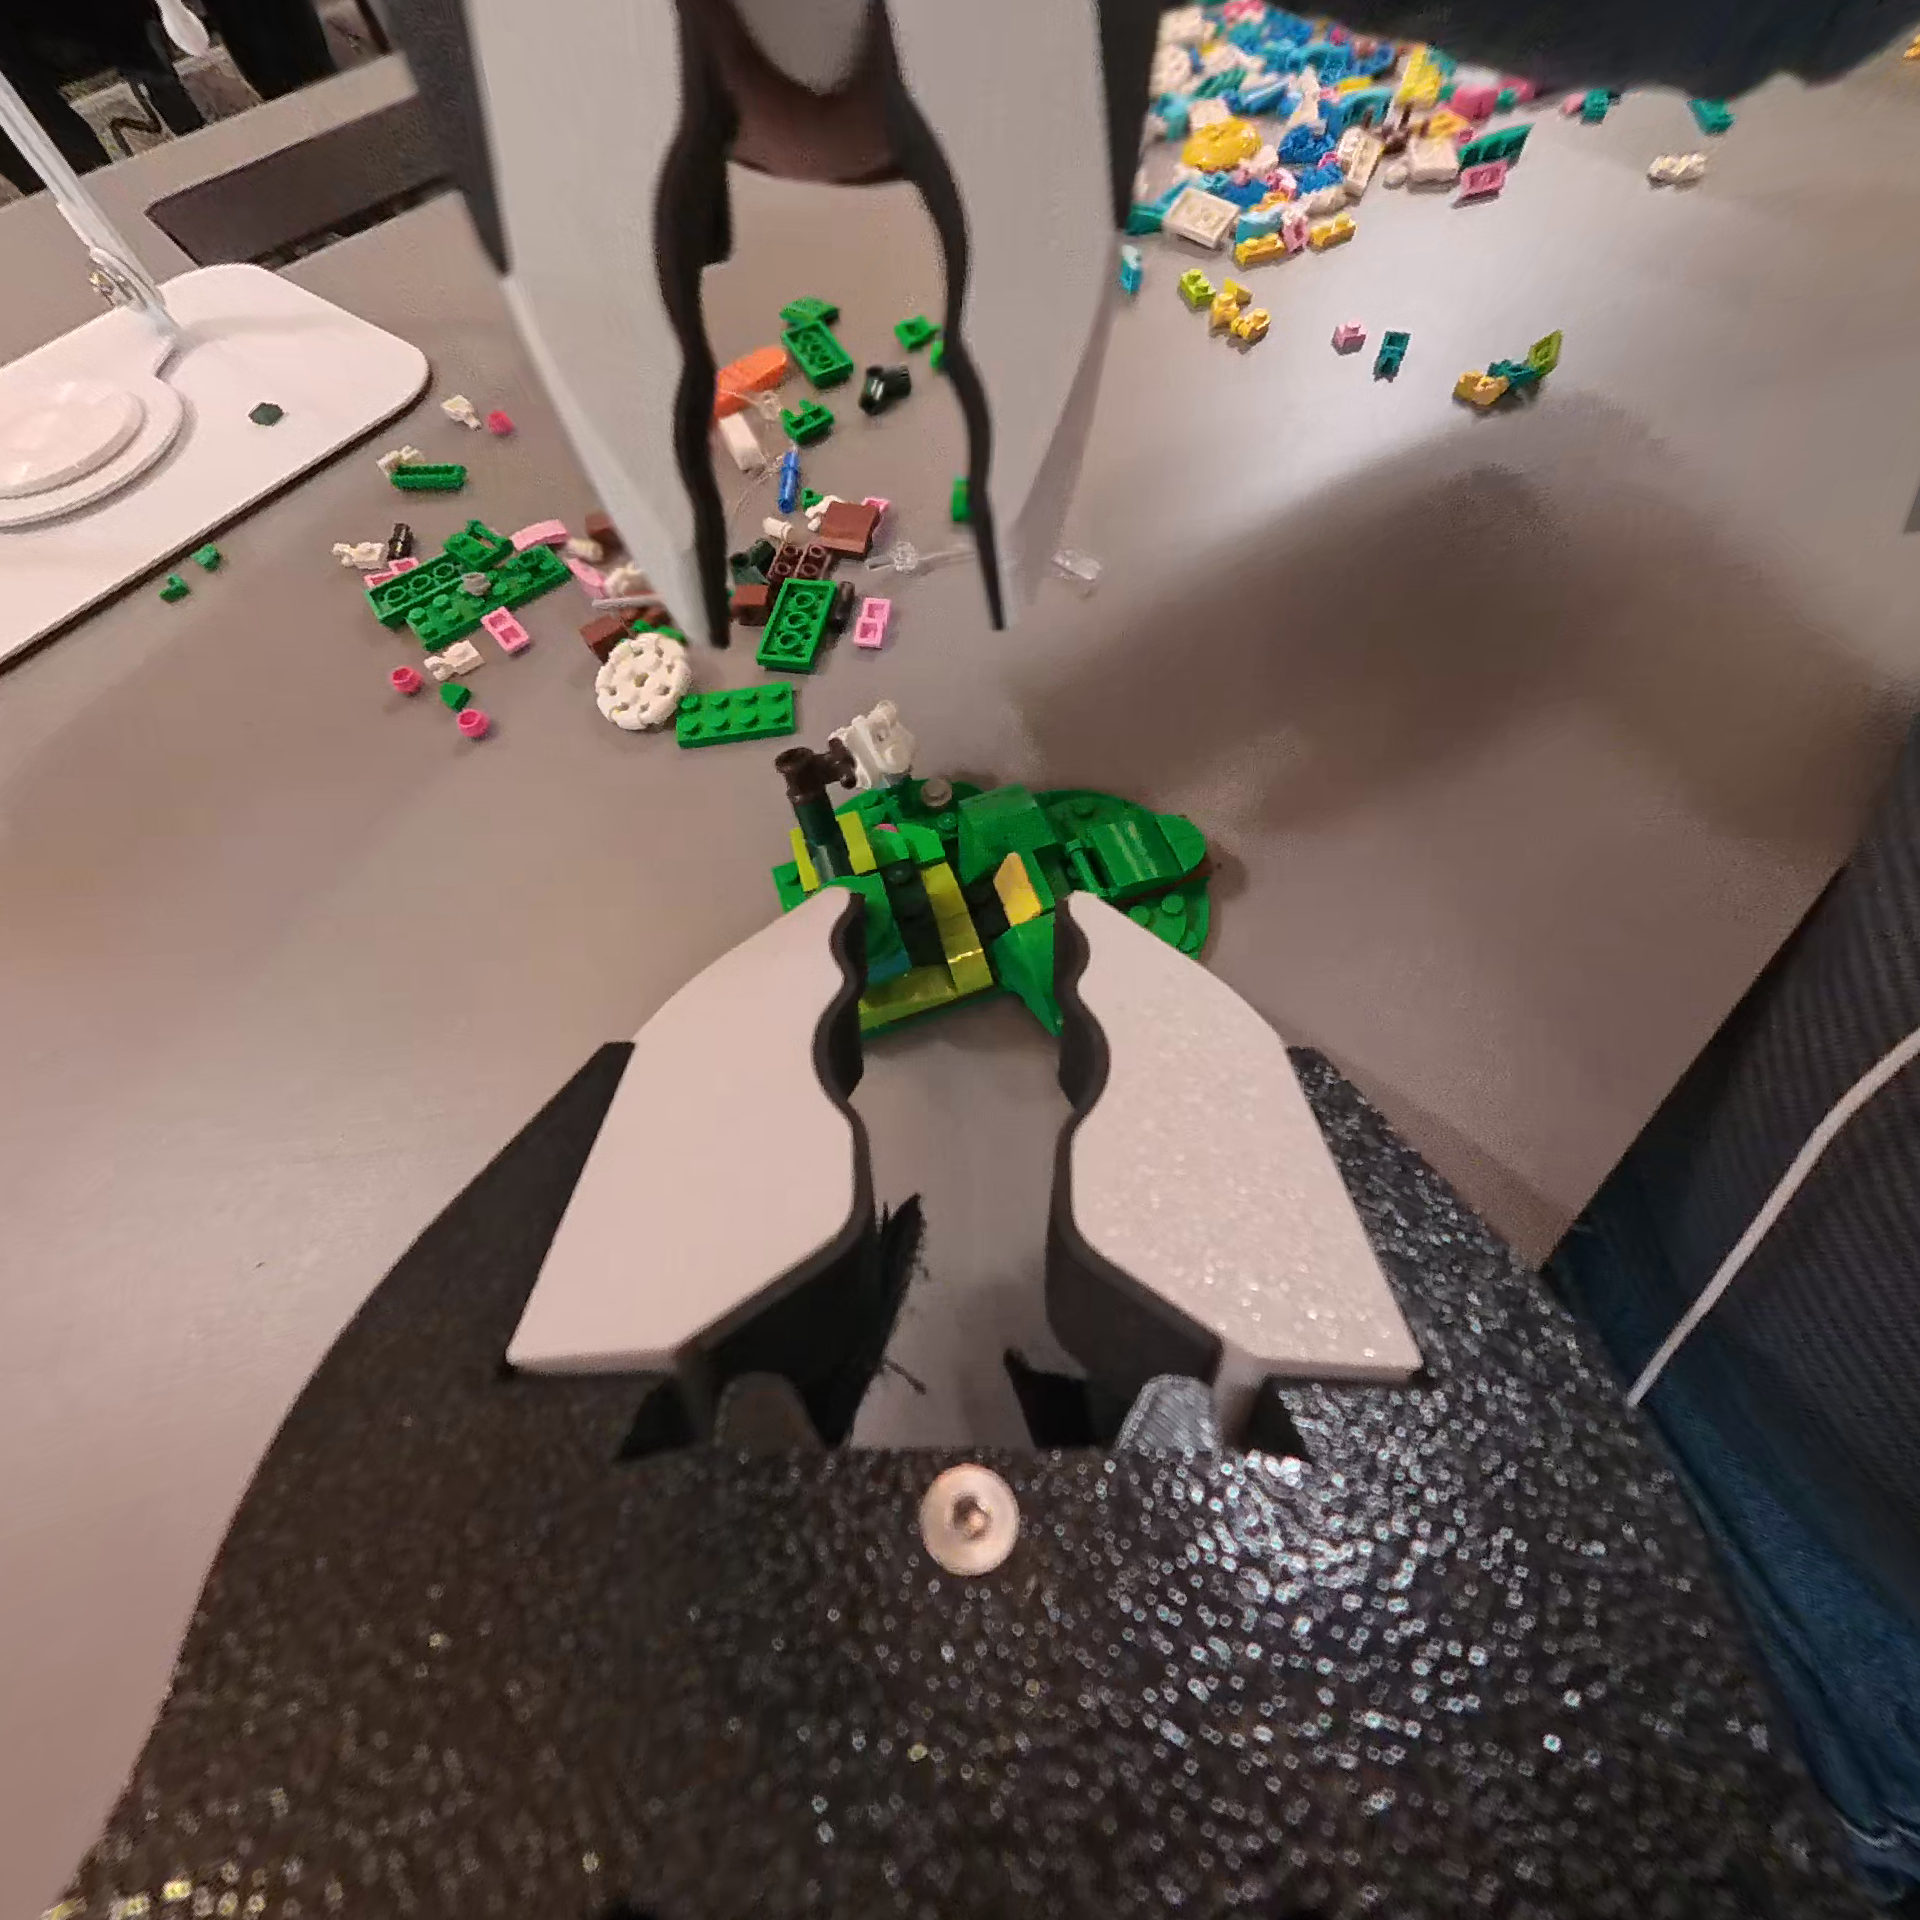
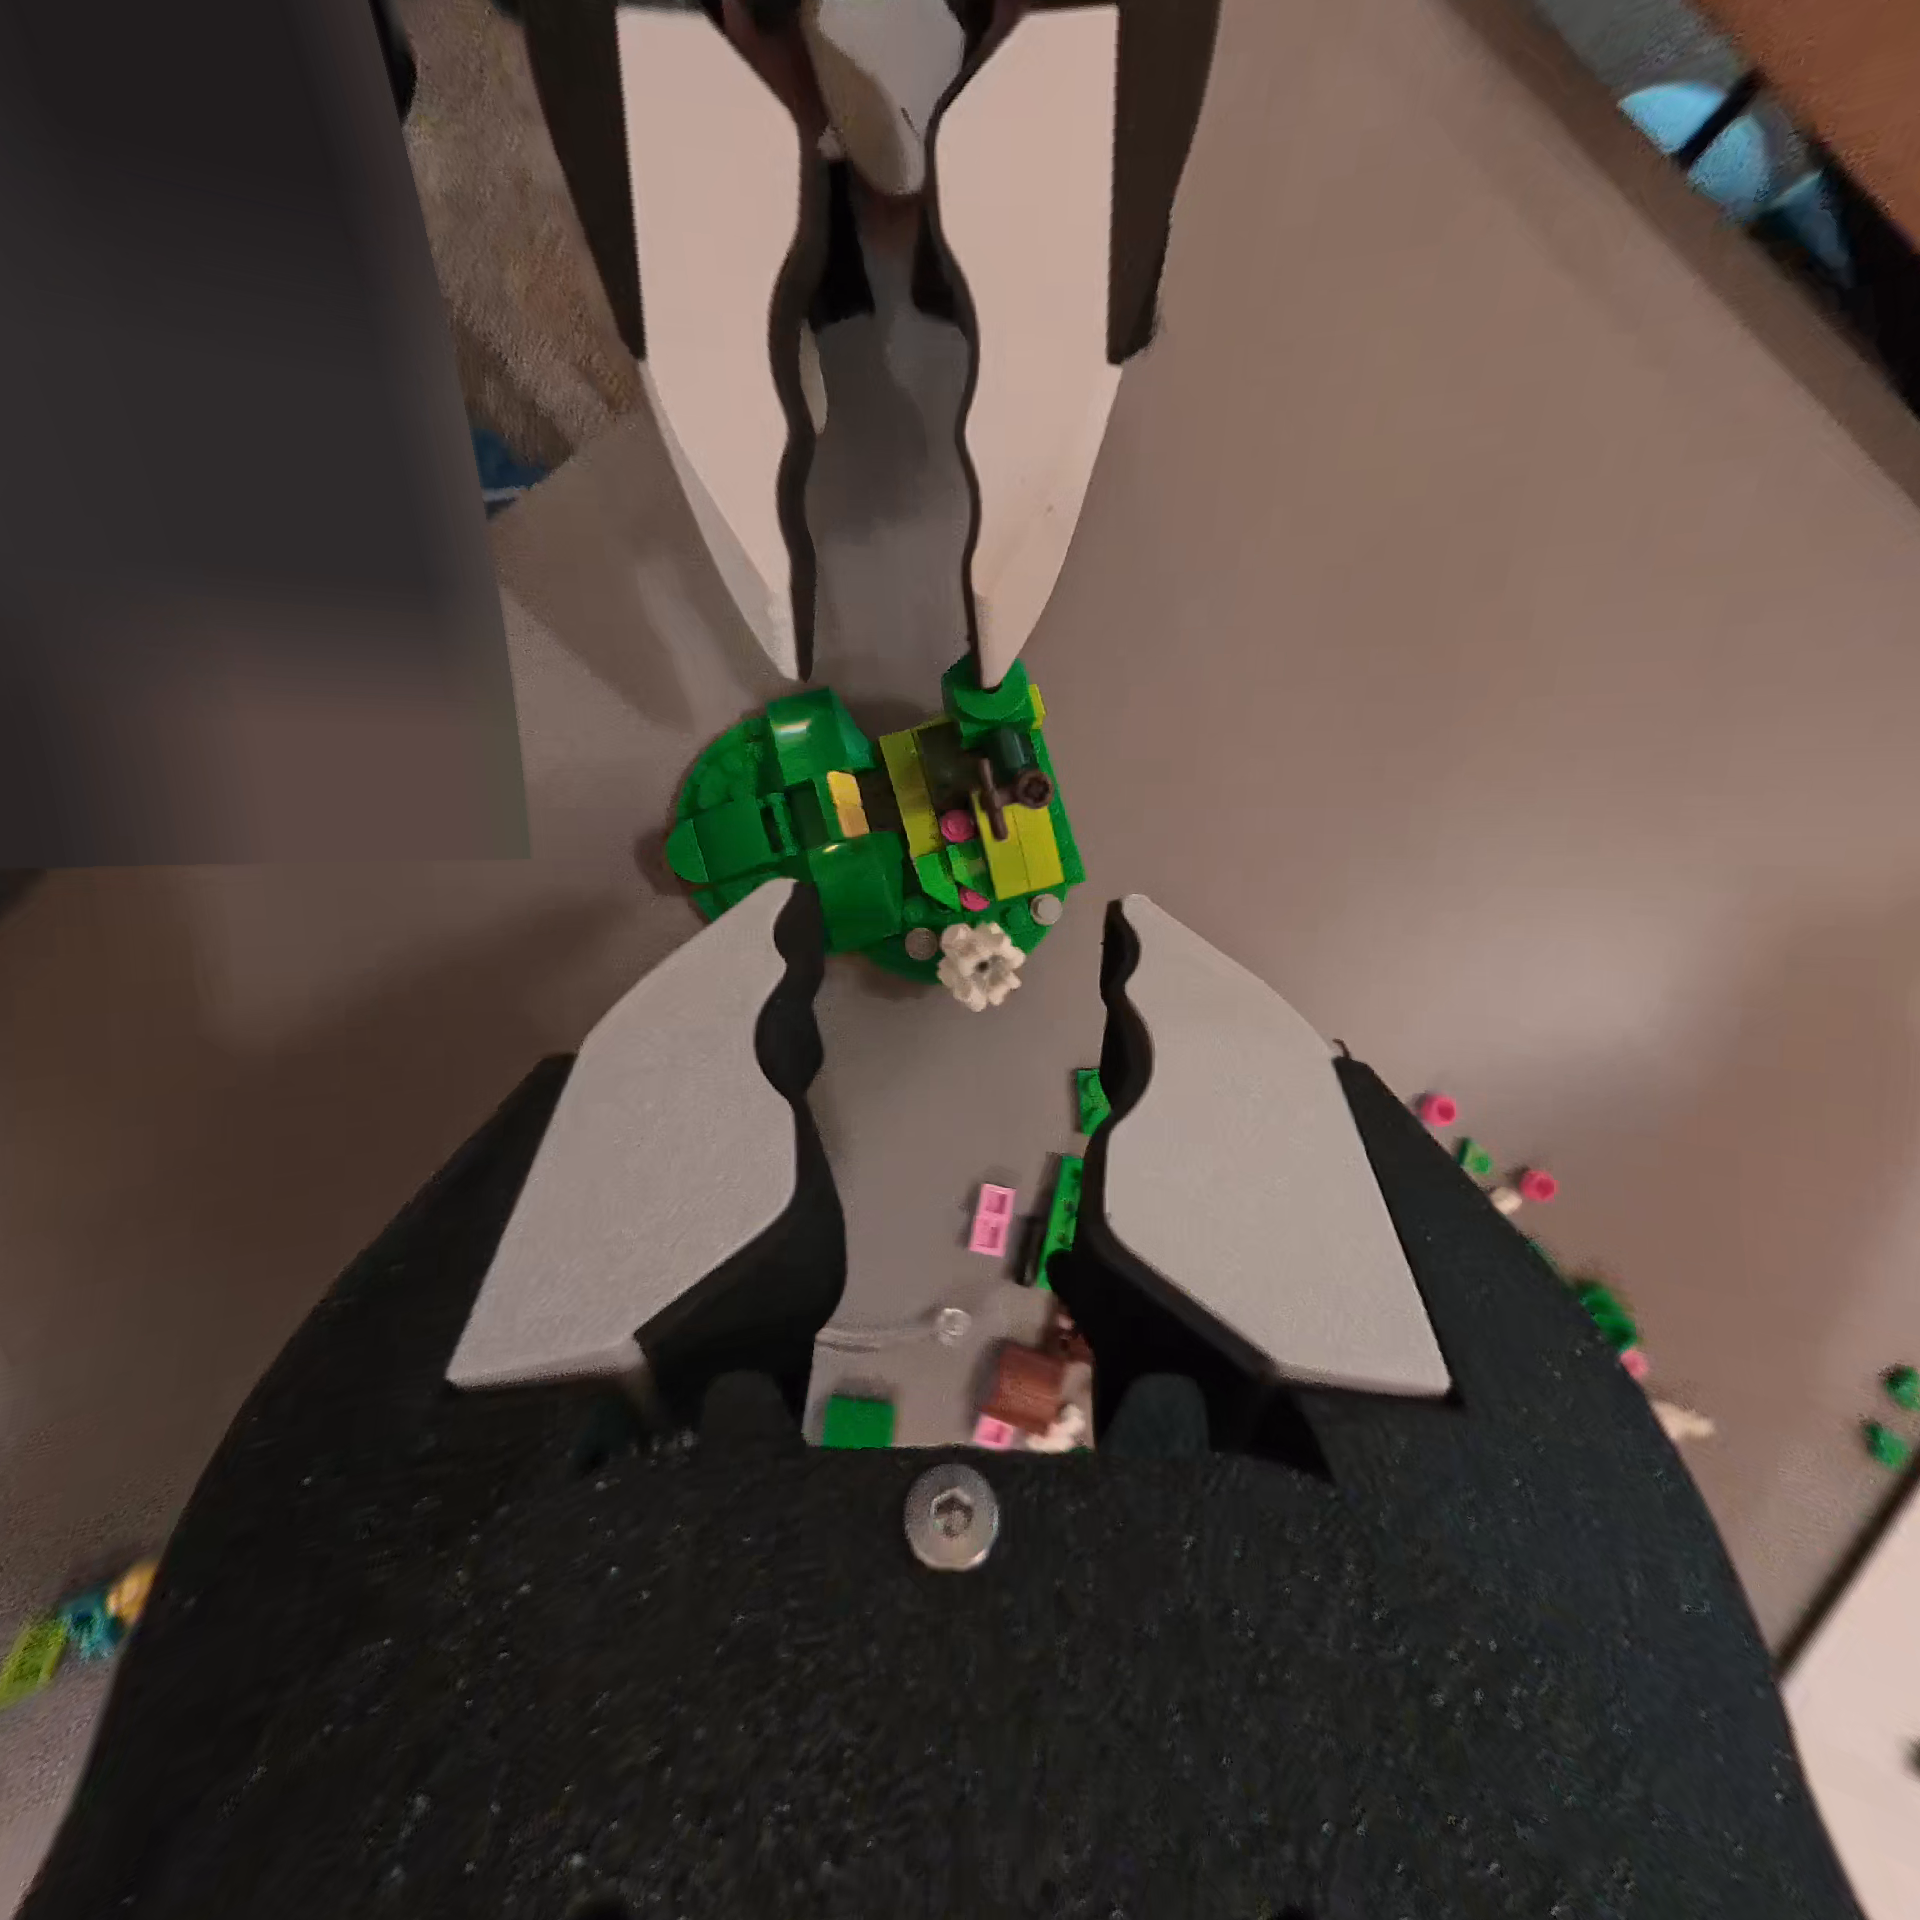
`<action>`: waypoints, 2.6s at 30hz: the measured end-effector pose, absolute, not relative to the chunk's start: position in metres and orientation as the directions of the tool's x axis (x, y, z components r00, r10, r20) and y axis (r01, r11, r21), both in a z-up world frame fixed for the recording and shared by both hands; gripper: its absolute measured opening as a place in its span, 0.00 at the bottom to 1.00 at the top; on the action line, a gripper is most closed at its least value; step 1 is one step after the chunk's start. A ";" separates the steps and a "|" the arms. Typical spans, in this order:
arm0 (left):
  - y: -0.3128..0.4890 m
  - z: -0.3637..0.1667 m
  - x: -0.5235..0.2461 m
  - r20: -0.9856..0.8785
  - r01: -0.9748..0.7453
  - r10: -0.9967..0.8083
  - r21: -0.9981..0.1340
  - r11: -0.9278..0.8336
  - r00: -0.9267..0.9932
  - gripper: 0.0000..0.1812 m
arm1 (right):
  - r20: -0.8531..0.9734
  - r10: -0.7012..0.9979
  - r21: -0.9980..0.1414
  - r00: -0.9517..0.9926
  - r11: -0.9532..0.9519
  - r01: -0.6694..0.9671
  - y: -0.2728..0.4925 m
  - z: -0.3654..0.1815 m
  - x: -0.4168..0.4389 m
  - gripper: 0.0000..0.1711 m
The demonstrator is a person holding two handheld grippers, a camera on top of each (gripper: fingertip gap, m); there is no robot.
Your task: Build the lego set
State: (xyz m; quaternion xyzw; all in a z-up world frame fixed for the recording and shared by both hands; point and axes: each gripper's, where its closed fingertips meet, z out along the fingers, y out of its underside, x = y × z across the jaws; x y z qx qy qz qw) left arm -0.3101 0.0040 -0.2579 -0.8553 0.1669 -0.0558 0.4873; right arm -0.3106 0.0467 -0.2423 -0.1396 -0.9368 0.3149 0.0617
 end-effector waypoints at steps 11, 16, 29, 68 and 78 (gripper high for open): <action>0.006 -0.257 -0.312 -0.036 -0.187 -0.322 -0.871 -0.454 0.946 0.15 | 0.048 0.495 -0.762 -0.867 0.580 0.289 0.032 -0.252 -0.306 0.28; 0.006 -0.256 -0.313 -0.009 -0.161 -0.325 -0.881 -0.446 0.946 0.14 | 0.024 0.363 -0.720 -0.931 0.653 0.236 0.023 -0.257 -0.319 0.31; 0.005 -0.256 -0.313 0.018 -0.139 -0.337 -0.890 -0.435 0.941 0.12 | -0.061 0.062 -0.588 -0.996 0.804 0.086 0.013 -0.286 -0.323 0.17; 0.005 -0.242 -0.303 0.007 -0.144 -0.392 -0.924 -0.354 0.920 0.15 | -0.143 0.080 -0.578 -0.986 0.803 0.149 0.022 -0.282 -0.311 0.15; 0.007 -0.245 -0.302 -0.023 -0.176 -0.390 -0.916 -0.361 0.920 0.15 | -0.124 0.101 -0.572 -0.987 0.806 0.154 0.024 -0.287 -0.312 0.16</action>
